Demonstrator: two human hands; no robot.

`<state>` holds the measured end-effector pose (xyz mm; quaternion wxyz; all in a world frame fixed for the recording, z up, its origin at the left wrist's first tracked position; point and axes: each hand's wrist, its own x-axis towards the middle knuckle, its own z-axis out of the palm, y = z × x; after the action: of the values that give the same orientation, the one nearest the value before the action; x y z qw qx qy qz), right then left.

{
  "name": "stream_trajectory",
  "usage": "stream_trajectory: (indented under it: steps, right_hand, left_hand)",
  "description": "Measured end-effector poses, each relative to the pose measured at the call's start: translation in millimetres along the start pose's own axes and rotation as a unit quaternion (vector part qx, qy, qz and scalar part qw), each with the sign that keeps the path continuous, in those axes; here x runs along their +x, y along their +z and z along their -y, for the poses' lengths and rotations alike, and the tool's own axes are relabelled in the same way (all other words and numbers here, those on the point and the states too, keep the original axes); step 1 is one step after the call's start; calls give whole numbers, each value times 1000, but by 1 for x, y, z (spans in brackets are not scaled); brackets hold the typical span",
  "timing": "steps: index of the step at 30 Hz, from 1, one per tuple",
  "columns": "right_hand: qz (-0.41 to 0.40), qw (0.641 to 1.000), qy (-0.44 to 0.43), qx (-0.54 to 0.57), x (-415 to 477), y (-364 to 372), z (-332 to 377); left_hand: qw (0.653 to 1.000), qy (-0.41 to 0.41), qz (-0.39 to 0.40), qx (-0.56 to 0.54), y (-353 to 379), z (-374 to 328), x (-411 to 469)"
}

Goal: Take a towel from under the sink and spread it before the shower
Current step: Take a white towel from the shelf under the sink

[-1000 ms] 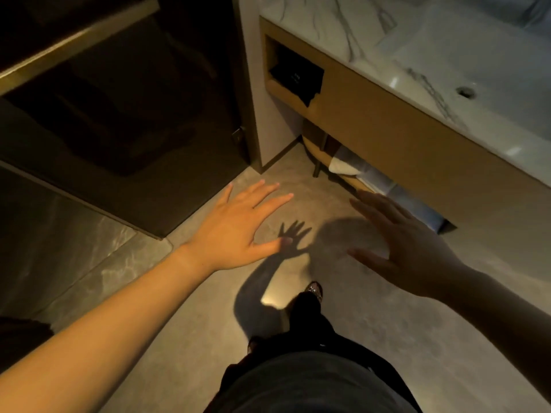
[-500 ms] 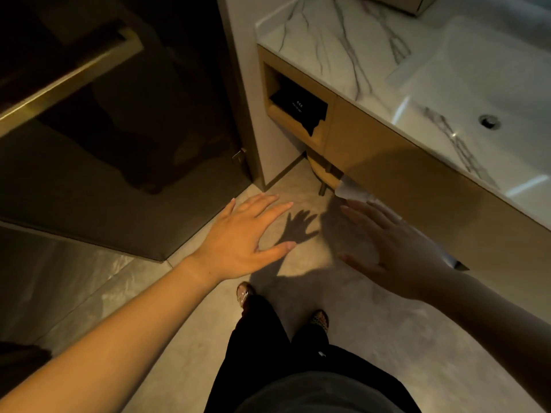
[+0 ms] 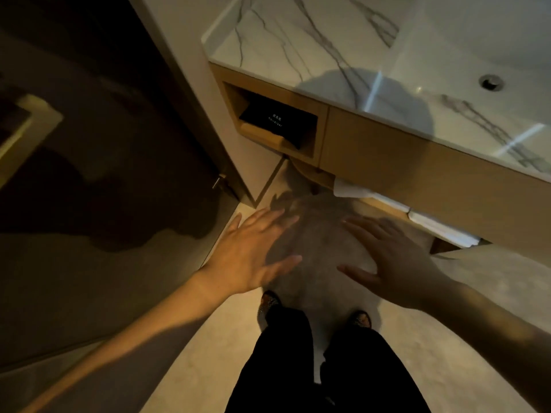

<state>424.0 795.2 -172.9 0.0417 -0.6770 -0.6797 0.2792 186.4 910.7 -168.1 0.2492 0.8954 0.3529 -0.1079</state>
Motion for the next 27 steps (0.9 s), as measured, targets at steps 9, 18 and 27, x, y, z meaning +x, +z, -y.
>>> stream_trajectory:
  steps: [9,18,27]
  right_hand:
    - [-37,999,19,-17,92,105,-88]
    - [-59,994,70,-61,172,236,-224]
    - [-236,962,31,-130,250,304,-355]
  left_hand:
    - [1000,19,-22,11,106,50,123]
    - [998,26,-56,11,264,106,266]
    - [980,83,-169,68,364,136,416]
